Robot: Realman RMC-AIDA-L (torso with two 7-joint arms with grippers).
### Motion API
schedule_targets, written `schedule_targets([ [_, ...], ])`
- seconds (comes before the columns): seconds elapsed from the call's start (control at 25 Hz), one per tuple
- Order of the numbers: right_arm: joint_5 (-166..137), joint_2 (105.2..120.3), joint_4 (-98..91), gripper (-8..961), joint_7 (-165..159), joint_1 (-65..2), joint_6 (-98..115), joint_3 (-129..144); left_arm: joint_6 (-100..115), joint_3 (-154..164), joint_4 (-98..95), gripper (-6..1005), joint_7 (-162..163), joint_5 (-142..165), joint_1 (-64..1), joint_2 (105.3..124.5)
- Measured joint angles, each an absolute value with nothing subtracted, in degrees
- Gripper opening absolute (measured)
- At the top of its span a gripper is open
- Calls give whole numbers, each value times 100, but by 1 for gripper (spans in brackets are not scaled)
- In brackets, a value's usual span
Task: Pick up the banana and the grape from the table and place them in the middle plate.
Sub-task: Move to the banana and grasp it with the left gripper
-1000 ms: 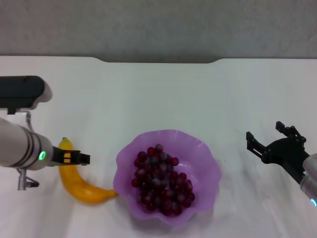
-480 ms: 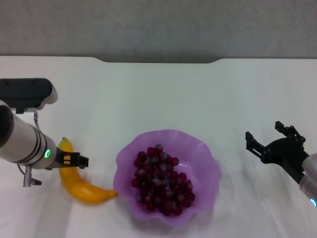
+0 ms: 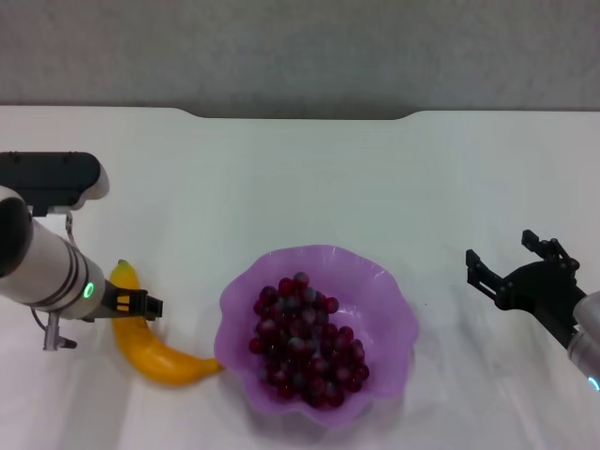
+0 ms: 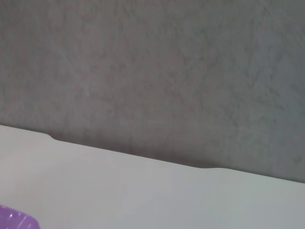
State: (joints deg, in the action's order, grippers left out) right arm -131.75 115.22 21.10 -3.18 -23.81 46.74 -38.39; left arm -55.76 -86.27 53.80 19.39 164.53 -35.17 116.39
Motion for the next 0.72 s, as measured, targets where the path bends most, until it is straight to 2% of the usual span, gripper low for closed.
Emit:
schedule_targets([
  [0.32,-13175,11522,2110,898,-318,-2388,4696,-3833,-5535,-8710,5373,821,1806,16453,-3494,11653],
  [0.72,-13174,11531,2110,898,-321,-2382,4716,-3832,-5496,-8710,5362,682,1802,16454,-3471,11658],
])
